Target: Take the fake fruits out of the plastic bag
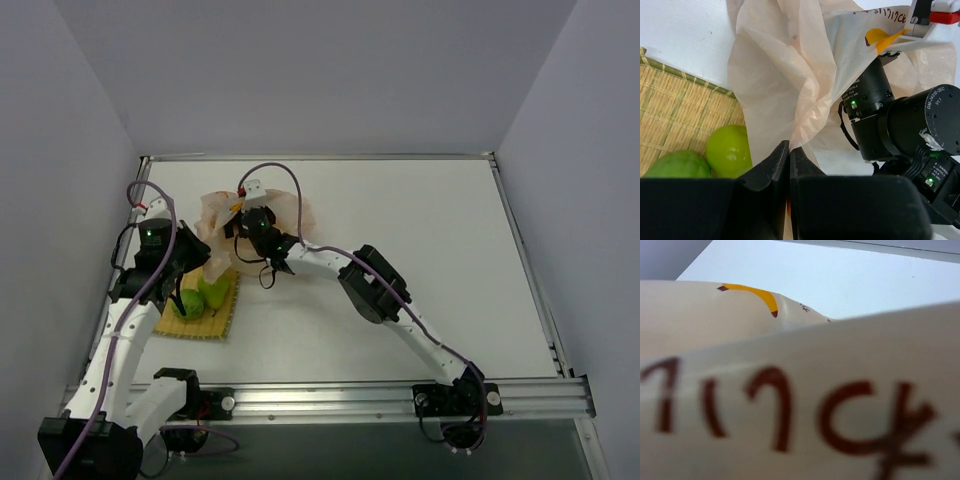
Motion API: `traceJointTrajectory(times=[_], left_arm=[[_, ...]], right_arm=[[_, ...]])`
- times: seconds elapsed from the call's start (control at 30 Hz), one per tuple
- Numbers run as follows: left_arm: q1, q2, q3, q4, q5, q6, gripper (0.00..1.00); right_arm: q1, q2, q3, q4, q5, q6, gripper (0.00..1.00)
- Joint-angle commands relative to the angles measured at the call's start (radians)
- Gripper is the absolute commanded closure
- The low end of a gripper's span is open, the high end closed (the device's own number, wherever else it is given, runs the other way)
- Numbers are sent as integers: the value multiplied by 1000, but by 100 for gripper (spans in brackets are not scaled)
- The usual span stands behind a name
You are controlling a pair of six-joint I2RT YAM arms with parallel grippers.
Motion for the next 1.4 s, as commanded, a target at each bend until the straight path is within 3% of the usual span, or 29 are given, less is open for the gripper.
traceJointTrajectory(times=[0.0, 0.13, 0.43, 0.5, 0.53, 0.63, 0.77, 0.83, 1.13, 1.37], left_arm=[[-8, 1, 23, 7, -9, 7, 98], [-11, 11, 20, 28, -4, -5, 98], [-20, 28, 19, 67, 7, -29, 98], [-22, 28, 22, 67, 4, -29, 98], [-23, 27, 22, 67, 2, -29, 98], [-25, 31, 16, 76, -4, -33, 98], [-27, 36, 8, 84, -12, -34, 98], [-28, 37, 8, 82, -24, -31, 98], [-31, 62, -3, 97, -39, -52, 98], [-45, 65, -53, 140, -67, -86, 98]], right_arm=[[-20, 43, 88, -10, 93, -17, 15], [-26, 96, 168, -85, 92, -14, 0], [-71, 254, 404, -197, -64, 121, 2], [-80, 286, 436, -202, -98, 195, 17], [-86, 294, 437, -173, -110, 216, 38], [-95, 327, 450, -113, -164, 262, 72], [-106, 338, 455, -56, -190, 290, 92], [-109, 285, 353, 46, -204, 296, 100], [-120, -73, -219, 433, -262, 244, 100], [-117, -317, -568, 594, -301, 236, 100]])
